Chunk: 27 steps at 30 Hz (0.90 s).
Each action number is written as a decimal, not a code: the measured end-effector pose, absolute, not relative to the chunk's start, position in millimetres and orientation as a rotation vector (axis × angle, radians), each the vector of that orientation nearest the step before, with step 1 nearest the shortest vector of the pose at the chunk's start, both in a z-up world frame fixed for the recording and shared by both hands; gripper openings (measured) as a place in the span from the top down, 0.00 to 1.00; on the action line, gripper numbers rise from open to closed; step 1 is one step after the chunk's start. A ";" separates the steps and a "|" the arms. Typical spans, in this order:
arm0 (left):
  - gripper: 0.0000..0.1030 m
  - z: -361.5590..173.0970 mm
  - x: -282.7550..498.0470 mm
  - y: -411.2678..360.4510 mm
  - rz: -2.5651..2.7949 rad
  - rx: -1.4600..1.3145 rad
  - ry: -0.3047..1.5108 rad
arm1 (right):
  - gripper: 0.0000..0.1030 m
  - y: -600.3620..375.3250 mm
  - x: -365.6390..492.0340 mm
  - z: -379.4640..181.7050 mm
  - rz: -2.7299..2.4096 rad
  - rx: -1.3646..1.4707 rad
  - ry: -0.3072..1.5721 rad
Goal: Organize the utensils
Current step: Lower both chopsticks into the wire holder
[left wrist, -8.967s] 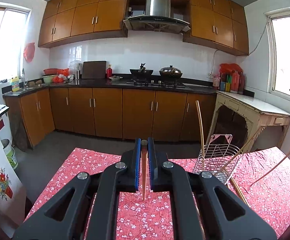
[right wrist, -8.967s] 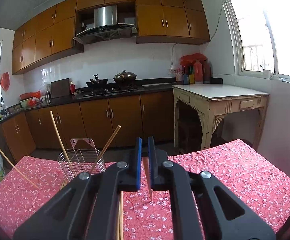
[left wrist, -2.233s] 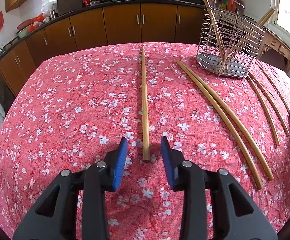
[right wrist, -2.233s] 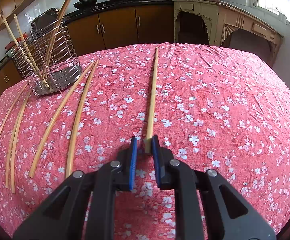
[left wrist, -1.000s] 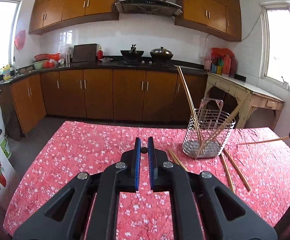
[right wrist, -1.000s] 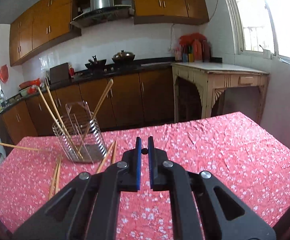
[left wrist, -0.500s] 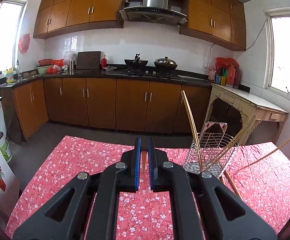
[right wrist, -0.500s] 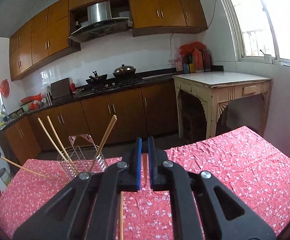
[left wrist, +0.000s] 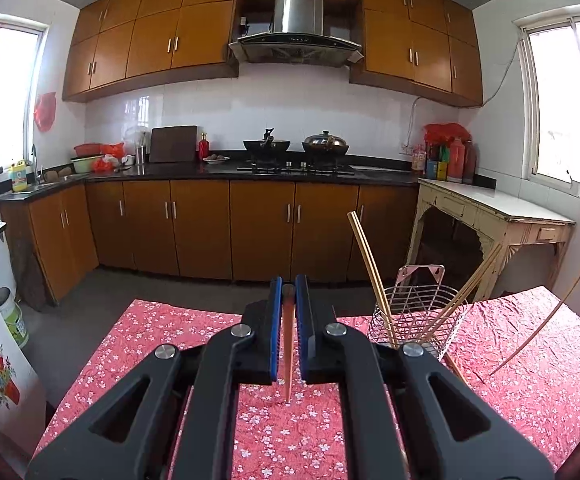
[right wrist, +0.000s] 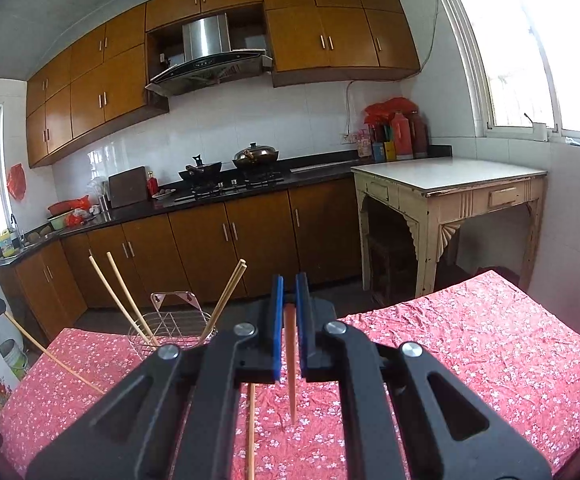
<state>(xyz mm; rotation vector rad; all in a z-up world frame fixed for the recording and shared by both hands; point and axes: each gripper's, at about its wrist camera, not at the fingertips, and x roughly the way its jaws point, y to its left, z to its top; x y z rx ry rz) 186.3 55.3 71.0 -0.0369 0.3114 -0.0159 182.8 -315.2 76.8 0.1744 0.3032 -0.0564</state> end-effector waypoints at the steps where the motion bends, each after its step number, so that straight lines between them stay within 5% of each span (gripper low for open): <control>1: 0.93 71.3 186.5 54.6 -0.017 -0.037 0.311 | 0.93 -315.4 182.4 77.0 -0.054 0.177 0.305; 27: 0.93 121.5 176.9 28.9 -0.101 -0.050 0.239 | 0.93 -285.2 156.4 139.9 0.075 0.159 0.232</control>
